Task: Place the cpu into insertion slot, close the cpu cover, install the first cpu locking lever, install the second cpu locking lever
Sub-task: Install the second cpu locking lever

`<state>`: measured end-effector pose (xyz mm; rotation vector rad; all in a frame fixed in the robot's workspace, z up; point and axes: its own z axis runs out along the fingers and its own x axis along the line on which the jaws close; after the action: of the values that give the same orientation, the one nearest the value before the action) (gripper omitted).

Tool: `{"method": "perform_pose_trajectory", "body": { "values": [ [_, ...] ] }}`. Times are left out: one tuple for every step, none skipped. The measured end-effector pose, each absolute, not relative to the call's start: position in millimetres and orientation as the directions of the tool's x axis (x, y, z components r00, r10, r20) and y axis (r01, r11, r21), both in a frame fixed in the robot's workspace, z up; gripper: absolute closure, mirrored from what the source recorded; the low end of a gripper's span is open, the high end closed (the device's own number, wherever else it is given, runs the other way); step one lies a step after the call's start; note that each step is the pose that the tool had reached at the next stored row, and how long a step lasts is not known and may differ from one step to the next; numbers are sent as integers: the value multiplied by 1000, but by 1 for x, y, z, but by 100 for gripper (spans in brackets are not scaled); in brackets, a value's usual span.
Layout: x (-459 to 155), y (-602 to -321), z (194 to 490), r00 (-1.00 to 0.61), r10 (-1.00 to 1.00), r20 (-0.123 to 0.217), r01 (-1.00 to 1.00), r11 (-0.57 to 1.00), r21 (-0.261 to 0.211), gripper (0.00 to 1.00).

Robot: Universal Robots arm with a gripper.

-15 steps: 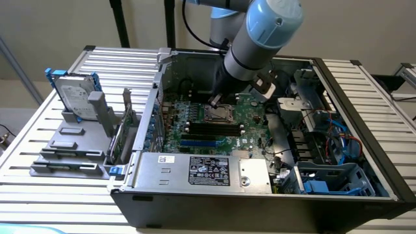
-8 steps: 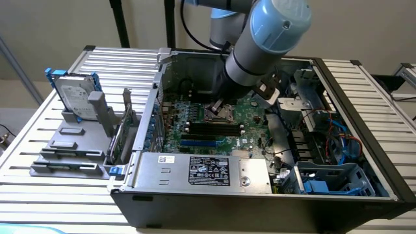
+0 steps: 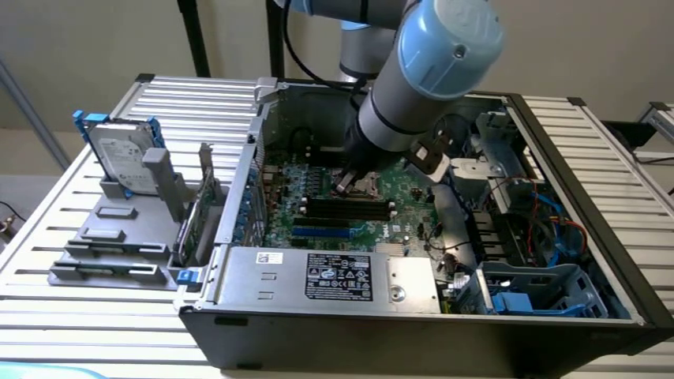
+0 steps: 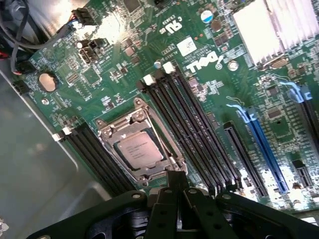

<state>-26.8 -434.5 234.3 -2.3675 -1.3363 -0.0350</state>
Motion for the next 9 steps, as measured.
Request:
{"method": "perform_pose_trajectory", "body": {
  "values": [
    [-30,-436,234,538,813,223,824,-450,-345,89],
    [-33,-436,234,538,813,223,824,-450,-345,89],
    [-35,-436,234,538,813,223,824,-450,-345,89],
    [-37,-436,234,538,813,224,824,-450,-346,89],
    [-38,-436,234,538,813,224,824,-449,-346,89],
    [-38,-436,234,538,812,225,824,-449,-346,89],
    [-39,-436,234,538,812,227,824,-449,-347,89],
    [-40,-436,234,538,812,228,824,-448,-348,89],
    [-40,-436,234,538,812,228,824,-448,-348,89]
  ]
}}
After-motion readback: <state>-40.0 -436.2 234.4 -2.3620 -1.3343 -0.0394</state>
